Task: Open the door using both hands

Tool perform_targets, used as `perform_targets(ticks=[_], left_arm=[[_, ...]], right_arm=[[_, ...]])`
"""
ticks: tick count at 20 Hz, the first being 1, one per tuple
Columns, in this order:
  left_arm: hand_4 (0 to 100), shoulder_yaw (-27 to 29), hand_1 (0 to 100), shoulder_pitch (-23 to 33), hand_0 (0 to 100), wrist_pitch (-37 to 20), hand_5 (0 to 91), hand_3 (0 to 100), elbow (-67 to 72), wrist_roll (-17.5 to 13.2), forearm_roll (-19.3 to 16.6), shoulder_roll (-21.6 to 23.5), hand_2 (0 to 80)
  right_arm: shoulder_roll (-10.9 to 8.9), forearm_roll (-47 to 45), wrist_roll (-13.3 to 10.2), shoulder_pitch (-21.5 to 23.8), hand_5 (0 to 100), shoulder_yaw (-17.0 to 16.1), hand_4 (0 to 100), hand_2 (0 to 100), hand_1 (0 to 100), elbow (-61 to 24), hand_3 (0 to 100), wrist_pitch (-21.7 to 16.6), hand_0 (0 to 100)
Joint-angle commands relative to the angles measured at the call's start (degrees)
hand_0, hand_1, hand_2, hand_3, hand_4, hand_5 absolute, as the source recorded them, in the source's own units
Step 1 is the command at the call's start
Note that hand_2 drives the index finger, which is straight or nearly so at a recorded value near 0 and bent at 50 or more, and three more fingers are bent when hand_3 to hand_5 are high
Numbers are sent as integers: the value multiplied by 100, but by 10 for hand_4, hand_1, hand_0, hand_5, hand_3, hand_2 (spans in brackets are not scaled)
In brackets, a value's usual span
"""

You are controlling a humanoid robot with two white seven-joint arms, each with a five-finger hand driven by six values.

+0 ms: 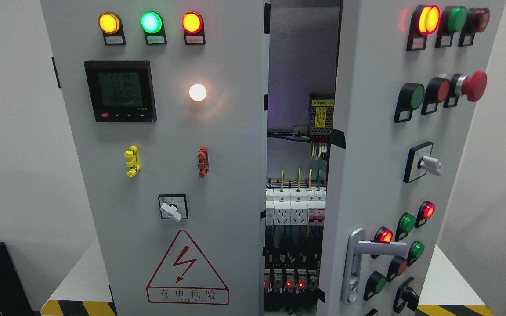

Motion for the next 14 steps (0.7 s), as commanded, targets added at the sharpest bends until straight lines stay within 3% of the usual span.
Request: perform_targets(ticks=[1,8,10,11,12,13,14], left_arm=[[0,-1,0,158,0,2,0,0,-26,-1,0,8,0],[0,-1,0,158,0,2,0,0,-26,-1,0,43,0],[0,34,0,150,0,-7,0,0,-70,-202,61,218,0],[0,43,0,158,0,-24,0,0,-244,-665,218,367,0],[0,34,0,237,0,-59,0,0,-594,-1331,533,465,0],[0,-9,0,307,0,-59,0,0,-1033,-1894,953,553,0],[0,-45,0,490,0,-59,0,0,-1490,-2222,1436,806,0]], right_arm=[[0,0,-3,0,0,-79,0,0,0,0,0,-2,0],[0,0,-3,0,0,-79,0,0,0,0,0,-2,0],[0,0,-3,0,0,-79,0,0,0,0,0,-2,0],[0,0,-3,0,0,-79,0,0,0,0,0,-2,0],[0,0,-3,0,0,-79,0,0,0,0,0,-2,0],[9,0,-3,0,0,-79,0,0,0,0,0,-2,0],[0,0,-3,0,0,-79,0,0,0,0,0,-2,0]])
